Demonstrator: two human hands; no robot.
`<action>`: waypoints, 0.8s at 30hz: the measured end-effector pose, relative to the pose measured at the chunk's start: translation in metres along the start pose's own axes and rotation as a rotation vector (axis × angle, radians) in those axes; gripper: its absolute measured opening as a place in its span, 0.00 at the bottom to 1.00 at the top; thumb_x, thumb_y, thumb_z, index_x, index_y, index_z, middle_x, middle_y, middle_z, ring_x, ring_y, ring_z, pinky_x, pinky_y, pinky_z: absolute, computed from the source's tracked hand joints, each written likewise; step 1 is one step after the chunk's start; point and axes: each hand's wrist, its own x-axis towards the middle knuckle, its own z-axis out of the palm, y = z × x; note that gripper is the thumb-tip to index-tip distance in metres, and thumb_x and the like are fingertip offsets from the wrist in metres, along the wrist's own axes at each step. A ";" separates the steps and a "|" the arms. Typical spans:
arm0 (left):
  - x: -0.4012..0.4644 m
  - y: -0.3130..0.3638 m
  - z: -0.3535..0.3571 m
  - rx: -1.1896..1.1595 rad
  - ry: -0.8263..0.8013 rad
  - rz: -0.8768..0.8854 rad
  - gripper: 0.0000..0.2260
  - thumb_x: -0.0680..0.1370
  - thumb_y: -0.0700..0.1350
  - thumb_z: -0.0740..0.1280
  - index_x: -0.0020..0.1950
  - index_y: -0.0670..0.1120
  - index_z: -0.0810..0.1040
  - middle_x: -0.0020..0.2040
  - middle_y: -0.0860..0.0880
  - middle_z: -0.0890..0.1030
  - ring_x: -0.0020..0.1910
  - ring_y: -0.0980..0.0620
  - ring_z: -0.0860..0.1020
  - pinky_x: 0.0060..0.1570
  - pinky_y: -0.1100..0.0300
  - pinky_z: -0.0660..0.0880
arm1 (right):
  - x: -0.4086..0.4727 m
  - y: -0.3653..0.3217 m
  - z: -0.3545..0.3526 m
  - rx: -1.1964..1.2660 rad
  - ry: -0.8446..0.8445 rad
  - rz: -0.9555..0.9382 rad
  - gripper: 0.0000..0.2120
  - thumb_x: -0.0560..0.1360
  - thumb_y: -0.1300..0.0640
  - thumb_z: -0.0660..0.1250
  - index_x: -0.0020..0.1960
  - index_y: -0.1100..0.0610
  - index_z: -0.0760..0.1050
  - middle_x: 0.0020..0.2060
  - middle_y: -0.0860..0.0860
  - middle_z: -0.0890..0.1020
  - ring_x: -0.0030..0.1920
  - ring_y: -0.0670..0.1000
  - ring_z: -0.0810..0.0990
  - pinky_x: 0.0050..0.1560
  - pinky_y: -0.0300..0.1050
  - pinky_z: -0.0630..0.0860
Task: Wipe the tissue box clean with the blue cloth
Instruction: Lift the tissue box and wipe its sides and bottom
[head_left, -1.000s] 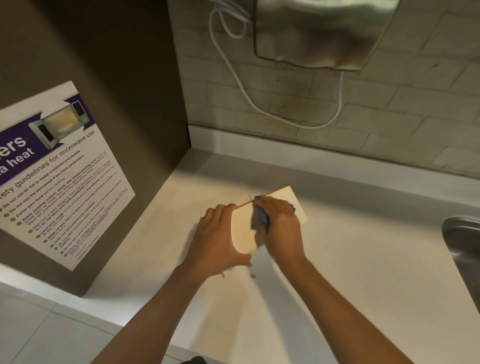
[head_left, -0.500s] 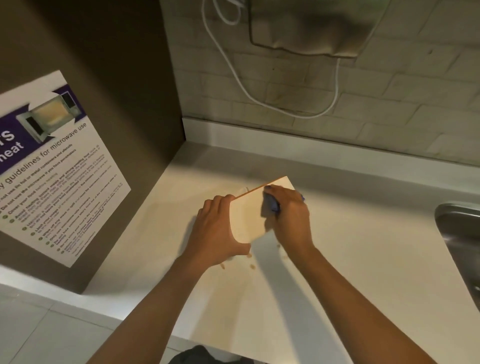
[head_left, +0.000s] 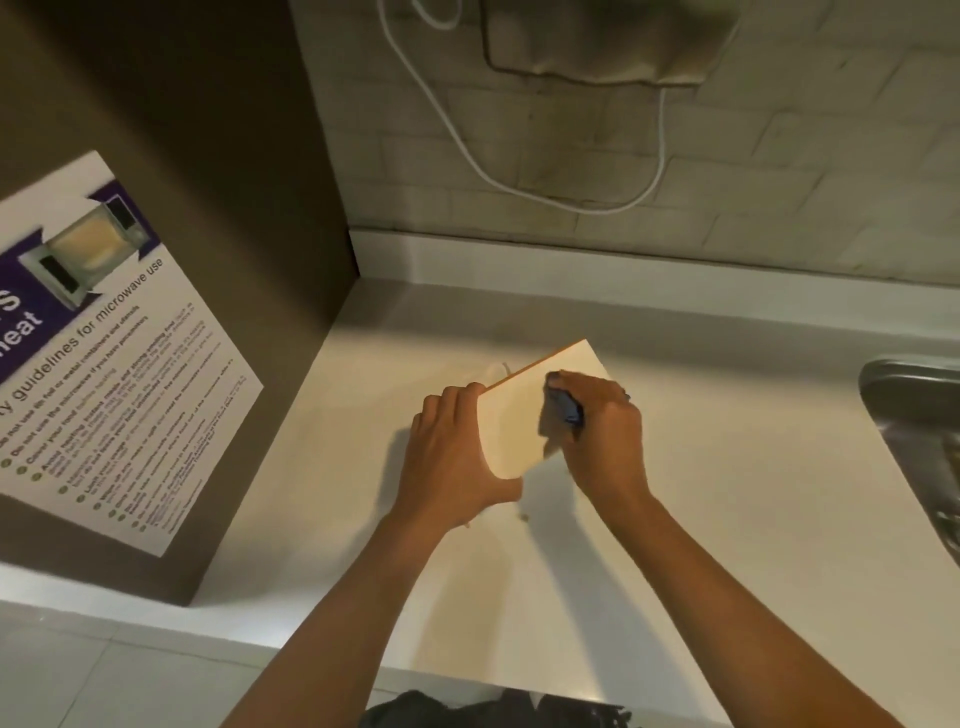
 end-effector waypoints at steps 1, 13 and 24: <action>0.000 0.000 0.000 -0.001 0.006 0.005 0.49 0.58 0.66 0.78 0.72 0.52 0.62 0.64 0.53 0.71 0.58 0.52 0.68 0.54 0.59 0.70 | -0.015 -0.004 0.002 -0.009 -0.060 0.026 0.17 0.69 0.74 0.68 0.54 0.61 0.81 0.51 0.54 0.82 0.51 0.45 0.74 0.54 0.23 0.63; -0.001 -0.007 0.004 -0.072 0.027 0.085 0.50 0.59 0.66 0.78 0.73 0.51 0.60 0.67 0.52 0.70 0.61 0.51 0.68 0.58 0.59 0.68 | -0.005 -0.021 0.019 0.005 0.054 -0.035 0.14 0.71 0.71 0.68 0.52 0.58 0.83 0.48 0.52 0.84 0.47 0.46 0.77 0.52 0.19 0.61; -0.027 -0.050 0.006 -0.370 -0.029 0.026 0.55 0.58 0.69 0.79 0.77 0.53 0.57 0.72 0.56 0.65 0.69 0.55 0.66 0.68 0.53 0.71 | -0.019 -0.016 0.022 -0.075 0.061 -0.047 0.19 0.69 0.72 0.70 0.57 0.58 0.82 0.53 0.53 0.84 0.53 0.56 0.81 0.55 0.40 0.71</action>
